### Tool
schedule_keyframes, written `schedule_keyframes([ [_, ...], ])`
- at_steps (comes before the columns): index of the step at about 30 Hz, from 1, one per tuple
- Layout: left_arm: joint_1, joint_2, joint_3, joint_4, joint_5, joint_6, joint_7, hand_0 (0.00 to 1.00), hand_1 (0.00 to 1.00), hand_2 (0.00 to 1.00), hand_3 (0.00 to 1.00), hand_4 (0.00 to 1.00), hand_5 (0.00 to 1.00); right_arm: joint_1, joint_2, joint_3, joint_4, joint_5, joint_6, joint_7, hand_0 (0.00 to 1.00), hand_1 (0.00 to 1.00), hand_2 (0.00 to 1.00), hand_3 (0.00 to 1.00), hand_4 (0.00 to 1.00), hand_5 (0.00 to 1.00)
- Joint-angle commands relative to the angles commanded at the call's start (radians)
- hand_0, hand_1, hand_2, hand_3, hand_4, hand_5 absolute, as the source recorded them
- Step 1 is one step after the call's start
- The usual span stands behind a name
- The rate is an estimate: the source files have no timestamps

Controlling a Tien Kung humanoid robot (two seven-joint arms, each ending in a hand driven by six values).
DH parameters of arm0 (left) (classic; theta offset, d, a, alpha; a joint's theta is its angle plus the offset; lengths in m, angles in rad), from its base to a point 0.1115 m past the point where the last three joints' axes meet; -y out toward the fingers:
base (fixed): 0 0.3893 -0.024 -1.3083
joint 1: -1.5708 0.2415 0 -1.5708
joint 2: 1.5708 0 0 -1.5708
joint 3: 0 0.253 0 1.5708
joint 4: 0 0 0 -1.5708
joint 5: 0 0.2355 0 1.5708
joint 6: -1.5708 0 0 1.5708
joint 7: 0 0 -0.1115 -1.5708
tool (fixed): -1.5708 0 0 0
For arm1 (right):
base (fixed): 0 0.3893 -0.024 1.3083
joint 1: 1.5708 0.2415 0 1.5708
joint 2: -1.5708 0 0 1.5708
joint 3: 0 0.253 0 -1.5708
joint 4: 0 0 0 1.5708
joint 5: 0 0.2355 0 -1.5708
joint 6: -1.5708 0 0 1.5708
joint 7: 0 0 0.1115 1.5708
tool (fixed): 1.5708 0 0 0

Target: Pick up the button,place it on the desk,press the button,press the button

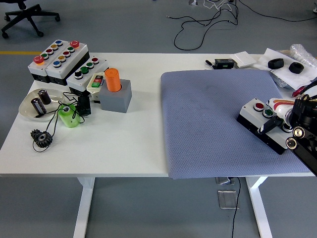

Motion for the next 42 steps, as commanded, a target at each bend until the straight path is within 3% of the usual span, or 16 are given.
schedule_keyframes([
  [4,0.000,0.000,-0.002,0.000,0.000,0.001,0.000,0.599,0.506,0.468,0.470,0.285,0.981,-0.001,-0.015,-0.017,-0.001,-0.005,-0.030,0.000,0.125,0.192,0.279,0.537,0.725,0.034],
  [5,0.000,0.000,-0.002,0.001,0.000,0.001,-0.001,0.599,0.505,0.465,0.469,0.285,0.981,-0.002,-0.022,-0.024,0.000,-0.005,-0.035,0.000,0.069,0.138,0.230,0.437,0.603,0.074],
  [10,-0.001,0.000,0.000,0.001,-0.001,0.001,0.000,0.599,0.505,0.465,0.469,0.285,0.981,-0.004,-0.056,-0.056,0.016,-0.027,-0.070,0.000,0.069,0.138,0.230,0.437,0.603,0.074],
  [11,-0.001,0.000,-0.001,0.001,0.000,0.001,0.000,0.599,0.506,0.464,0.470,0.286,0.983,-0.005,-0.063,-0.061,0.020,-0.031,-0.075,0.000,0.036,0.101,0.205,0.404,0.483,0.030],
  [16,-0.002,-0.001,-0.002,0.001,-0.001,0.002,0.000,0.599,0.506,0.464,0.470,0.286,0.983,-0.015,-0.107,-0.083,0.063,-0.034,-0.126,0.032,0.036,0.101,0.205,0.404,0.483,0.030],
  [17,-0.002,-0.001,-0.002,0.001,-0.001,0.002,0.000,0.599,0.510,0.467,0.470,0.285,0.982,-0.017,-0.111,-0.085,0.069,-0.034,-0.132,0.040,0.054,0.090,0.186,0.370,0.541,0.002],
  [20,-0.002,-0.002,-0.001,0.000,-0.001,0.002,-0.001,0.599,0.510,0.467,0.470,0.285,0.982,-0.019,-0.152,-0.116,0.122,0.002,-0.186,0.146,0.054,0.090,0.186,0.370,0.541,0.002],
  [24,-0.002,-0.002,-0.001,0.001,-0.003,0.002,-0.001,0.599,0.511,0.467,0.471,0.285,0.981,-0.017,-0.181,-0.141,0.179,0.009,-0.214,0.295,0.058,0.081,0.173,0.352,0.557,0.002],
  [32,-0.003,-0.001,0.002,0.001,-0.002,0.002,0.000,0.599,0.511,0.468,0.470,0.284,0.979,0.024,-0.187,-0.184,0.236,-0.039,-0.182,0.595,0.066,0.080,0.168,0.342,0.598,0.002],
  [36,-0.004,-0.001,0.001,0.001,-0.001,0.003,0.000,0.600,0.511,0.467,0.470,0.285,0.979,0.066,-0.198,-0.251,0.232,-0.080,-0.171,0.683,0.071,0.079,0.170,0.352,0.603,0.002],
  [42,-0.004,-0.001,0.001,0.001,-0.001,0.003,0.000,0.599,0.512,0.467,0.470,0.285,0.979,0.103,-0.192,-0.335,0.224,-0.122,-0.174,0.718,0.082,0.080,0.177,0.361,0.584,0.002],
])
